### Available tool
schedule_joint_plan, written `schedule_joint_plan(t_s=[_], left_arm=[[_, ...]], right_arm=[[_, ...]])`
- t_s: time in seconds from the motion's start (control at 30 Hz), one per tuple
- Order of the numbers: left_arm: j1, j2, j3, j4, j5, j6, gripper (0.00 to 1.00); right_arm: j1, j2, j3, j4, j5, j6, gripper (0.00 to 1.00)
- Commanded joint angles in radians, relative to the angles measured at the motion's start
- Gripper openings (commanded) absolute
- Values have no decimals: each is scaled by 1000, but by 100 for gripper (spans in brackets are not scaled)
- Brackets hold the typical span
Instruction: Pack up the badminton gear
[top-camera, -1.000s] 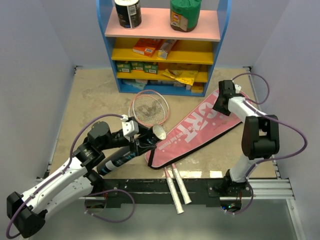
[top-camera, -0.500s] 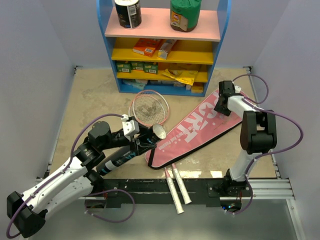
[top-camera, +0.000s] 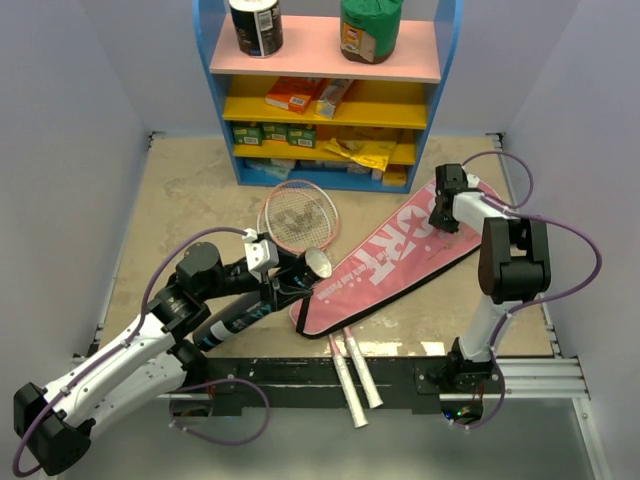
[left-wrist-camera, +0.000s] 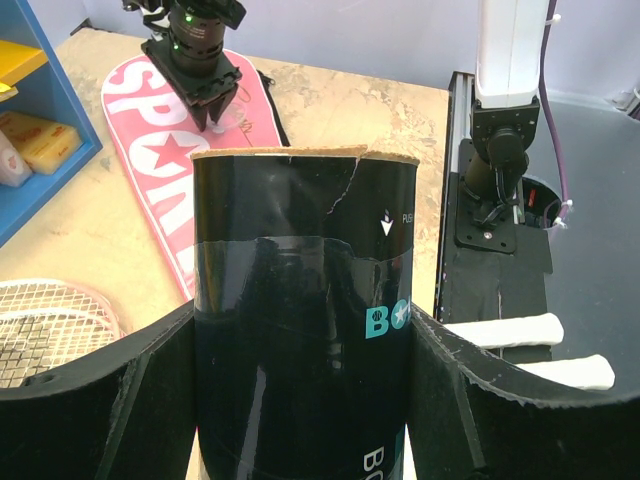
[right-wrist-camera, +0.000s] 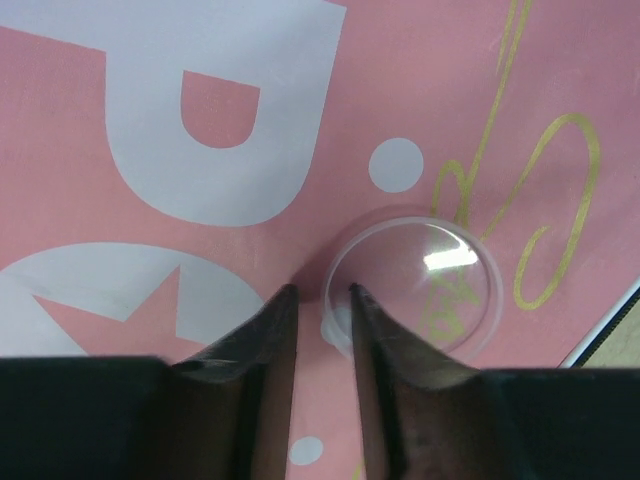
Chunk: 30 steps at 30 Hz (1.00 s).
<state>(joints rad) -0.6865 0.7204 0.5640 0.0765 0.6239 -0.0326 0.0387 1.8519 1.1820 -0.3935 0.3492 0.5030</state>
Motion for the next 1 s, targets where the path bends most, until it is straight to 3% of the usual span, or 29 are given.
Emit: schedule_joint_plan(t_s=[0.0, 0.07, 0.37, 0.63, 0.87, 0.97], left_arm=[[5, -15, 37, 28, 11, 19, 0], [5, -18, 39, 26, 11, 19, 0], [5, -26, 39, 23, 7, 20, 0], [5, -1, 37, 26, 5, 19, 0], [5, 43, 43, 26, 11, 23, 0], [4, 68, 46, 25, 3, 23, 0]], right_arm=[[0, 6, -15, 4, 5, -12, 15], [0, 6, -15, -1, 1, -12, 0], [0, -68, -36, -1, -36, -7, 0], [21, -350, -105, -2, -136, -15, 0], [91, -647, -176, 51, -449, -8, 0], [231, -689, -151, 29, -532, -3, 0]])
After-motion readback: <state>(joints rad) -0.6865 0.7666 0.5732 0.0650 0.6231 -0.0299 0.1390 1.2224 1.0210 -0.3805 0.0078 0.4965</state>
